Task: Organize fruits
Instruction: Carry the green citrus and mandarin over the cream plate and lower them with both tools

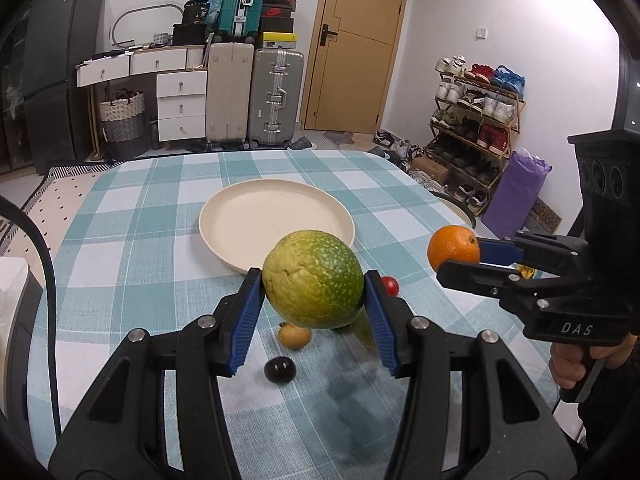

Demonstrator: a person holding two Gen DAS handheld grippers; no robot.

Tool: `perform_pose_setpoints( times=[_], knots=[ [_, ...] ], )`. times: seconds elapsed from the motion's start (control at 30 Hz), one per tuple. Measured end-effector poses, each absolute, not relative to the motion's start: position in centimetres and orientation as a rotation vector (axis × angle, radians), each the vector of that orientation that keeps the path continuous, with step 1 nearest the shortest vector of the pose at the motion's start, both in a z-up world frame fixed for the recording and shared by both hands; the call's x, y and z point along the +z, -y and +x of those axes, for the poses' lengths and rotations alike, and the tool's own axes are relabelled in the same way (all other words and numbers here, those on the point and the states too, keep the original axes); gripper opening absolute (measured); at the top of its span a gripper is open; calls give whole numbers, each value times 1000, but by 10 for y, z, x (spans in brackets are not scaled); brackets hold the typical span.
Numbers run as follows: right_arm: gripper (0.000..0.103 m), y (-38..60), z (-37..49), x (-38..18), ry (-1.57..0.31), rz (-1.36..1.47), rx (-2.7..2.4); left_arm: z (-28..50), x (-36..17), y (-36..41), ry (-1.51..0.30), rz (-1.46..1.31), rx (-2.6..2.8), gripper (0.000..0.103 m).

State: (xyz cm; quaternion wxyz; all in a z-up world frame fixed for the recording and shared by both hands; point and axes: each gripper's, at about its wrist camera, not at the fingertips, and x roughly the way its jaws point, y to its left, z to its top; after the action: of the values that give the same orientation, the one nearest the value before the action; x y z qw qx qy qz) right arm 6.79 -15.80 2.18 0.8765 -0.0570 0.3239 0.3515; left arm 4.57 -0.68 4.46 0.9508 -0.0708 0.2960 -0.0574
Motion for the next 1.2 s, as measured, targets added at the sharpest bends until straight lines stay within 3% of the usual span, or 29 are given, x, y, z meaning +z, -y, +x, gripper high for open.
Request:
perform_pose_setpoints(
  times=[0.7, 1.2],
  knots=[
    [41, 129, 138, 19, -701, -74, 726, 108, 37, -34, -591, -162, -40, 48],
    [41, 121, 178, -17, -779, -82, 706, 159, 8, -31, -647, -117, -22, 48]
  ],
)
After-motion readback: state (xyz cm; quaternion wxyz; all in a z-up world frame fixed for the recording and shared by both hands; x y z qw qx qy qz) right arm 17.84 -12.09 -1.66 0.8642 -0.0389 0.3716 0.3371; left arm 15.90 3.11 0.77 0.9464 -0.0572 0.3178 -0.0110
